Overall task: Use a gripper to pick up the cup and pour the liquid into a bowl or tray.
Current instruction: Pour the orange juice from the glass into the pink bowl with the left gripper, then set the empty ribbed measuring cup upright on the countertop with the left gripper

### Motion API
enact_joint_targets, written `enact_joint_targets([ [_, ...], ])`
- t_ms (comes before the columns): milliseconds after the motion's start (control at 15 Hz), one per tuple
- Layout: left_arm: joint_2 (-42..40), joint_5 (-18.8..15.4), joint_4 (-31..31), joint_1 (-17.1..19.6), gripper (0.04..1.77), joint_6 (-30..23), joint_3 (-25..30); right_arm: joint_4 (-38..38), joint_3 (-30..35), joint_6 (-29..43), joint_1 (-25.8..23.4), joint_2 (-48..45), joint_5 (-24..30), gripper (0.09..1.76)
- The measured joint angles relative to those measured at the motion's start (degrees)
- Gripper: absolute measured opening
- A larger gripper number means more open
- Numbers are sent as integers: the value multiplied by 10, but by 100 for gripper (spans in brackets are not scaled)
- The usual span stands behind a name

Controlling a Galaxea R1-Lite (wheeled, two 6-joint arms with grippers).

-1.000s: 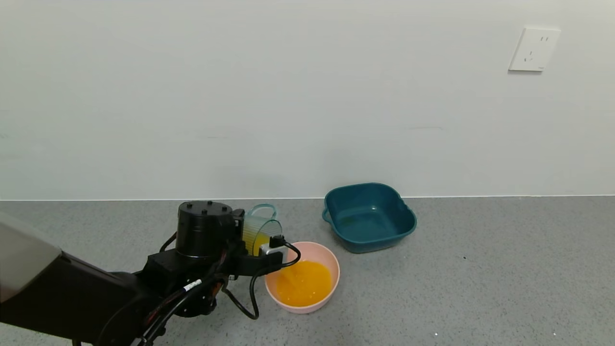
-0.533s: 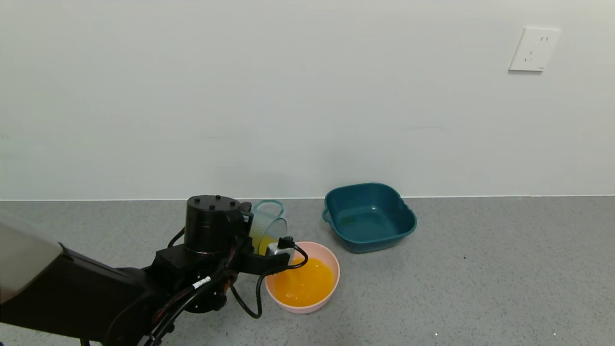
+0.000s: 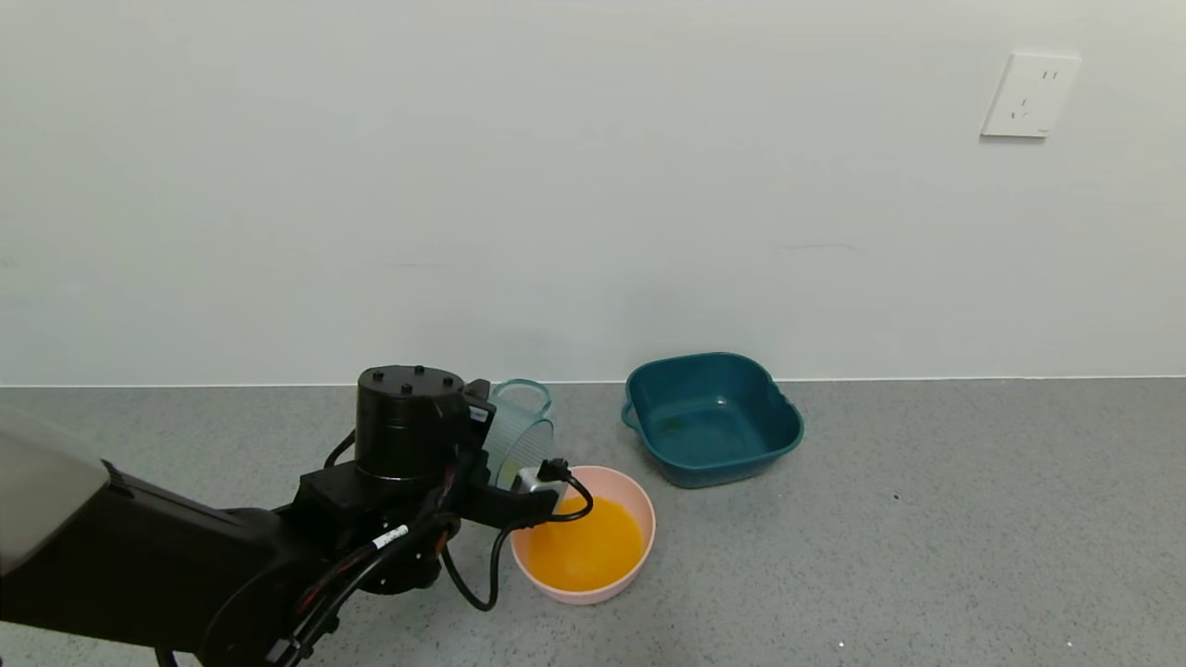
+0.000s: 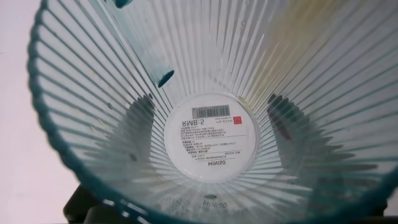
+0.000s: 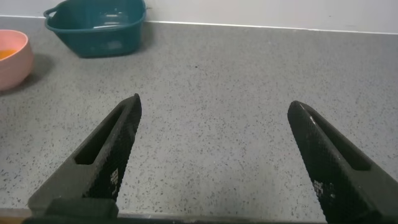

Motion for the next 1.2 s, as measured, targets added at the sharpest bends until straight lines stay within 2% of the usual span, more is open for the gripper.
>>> enact_joint_targets([
  [933,-20,16,2,-20,126,16,8,0,0,0,0,0,0,171],
  [1200,-19,16,-3,-30,126,-6,10,0,0,0,0,0,0,171],
])
